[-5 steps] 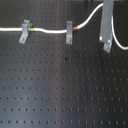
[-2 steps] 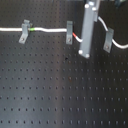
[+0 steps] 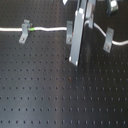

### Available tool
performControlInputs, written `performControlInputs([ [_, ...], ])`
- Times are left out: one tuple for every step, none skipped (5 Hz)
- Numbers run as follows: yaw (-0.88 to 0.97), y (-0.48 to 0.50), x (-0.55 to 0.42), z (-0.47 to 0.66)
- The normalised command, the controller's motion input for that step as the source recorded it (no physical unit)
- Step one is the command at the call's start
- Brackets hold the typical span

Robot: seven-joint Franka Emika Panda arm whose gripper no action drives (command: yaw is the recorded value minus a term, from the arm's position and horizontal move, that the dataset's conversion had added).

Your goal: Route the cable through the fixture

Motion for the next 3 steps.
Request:
performControlInputs([
  [0.26,0.128,0.559,0.34],
  [0.09,-0.045,0.216,0.07],
  [0.00,-0.012,-0.008,0.00],
])
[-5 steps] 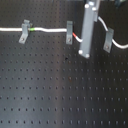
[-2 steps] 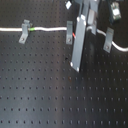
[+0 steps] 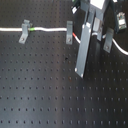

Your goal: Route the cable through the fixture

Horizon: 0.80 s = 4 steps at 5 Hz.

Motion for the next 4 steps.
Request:
performControlInputs([
  [0.00,-0.125,-0.084,0.00],
  [0.09,-0.285,-0.191,0.00],
  [0.13,-0.322,-0.270,0.01],
  [0.08,-0.198,-0.166,-0.02],
])
